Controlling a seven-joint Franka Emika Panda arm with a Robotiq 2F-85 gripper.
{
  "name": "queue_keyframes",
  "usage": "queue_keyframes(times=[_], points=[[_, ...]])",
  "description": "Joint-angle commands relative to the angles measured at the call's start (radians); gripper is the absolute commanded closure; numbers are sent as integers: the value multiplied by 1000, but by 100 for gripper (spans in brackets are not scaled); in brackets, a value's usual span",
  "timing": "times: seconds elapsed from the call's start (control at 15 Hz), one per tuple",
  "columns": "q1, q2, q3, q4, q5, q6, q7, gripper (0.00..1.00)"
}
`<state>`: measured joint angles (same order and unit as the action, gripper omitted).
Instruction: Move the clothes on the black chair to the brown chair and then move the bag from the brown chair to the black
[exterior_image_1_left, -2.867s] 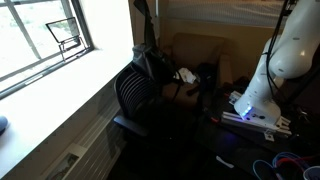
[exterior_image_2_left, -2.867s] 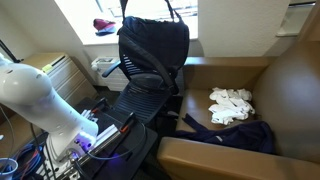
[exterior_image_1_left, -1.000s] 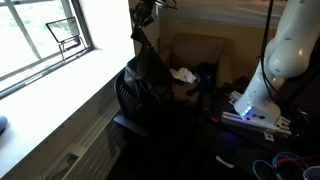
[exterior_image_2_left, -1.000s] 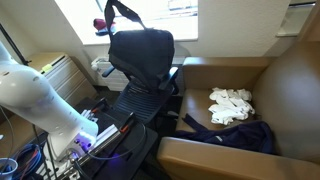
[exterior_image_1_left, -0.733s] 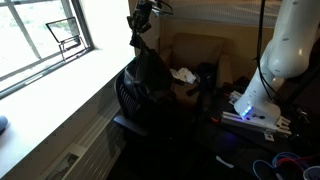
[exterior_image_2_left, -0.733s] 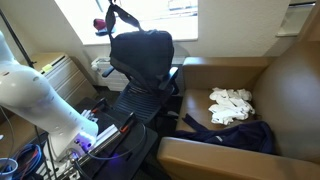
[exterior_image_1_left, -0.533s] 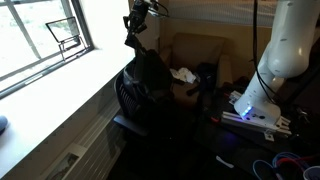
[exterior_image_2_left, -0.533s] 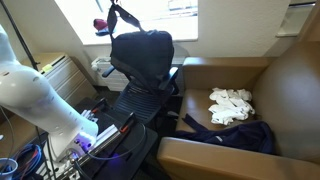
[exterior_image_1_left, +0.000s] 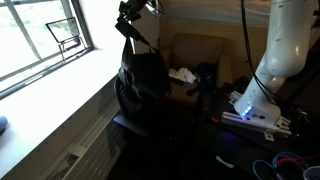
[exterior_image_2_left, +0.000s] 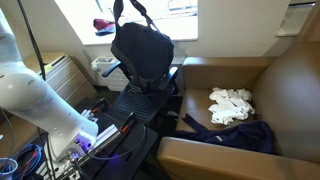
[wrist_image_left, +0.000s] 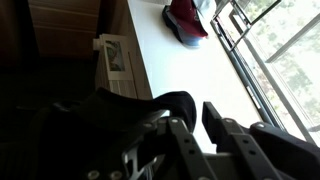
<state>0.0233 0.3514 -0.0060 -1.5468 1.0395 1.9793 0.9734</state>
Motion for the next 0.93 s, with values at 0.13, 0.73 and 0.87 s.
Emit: queue_keyframes(times=[0.13,0.73,0.87], points=[[-2,2,6,3,-2,0,1,68],[36,14,-19,-19,-90,-33,145,70],[13,14,7,-15,-44,-46,100,86]])
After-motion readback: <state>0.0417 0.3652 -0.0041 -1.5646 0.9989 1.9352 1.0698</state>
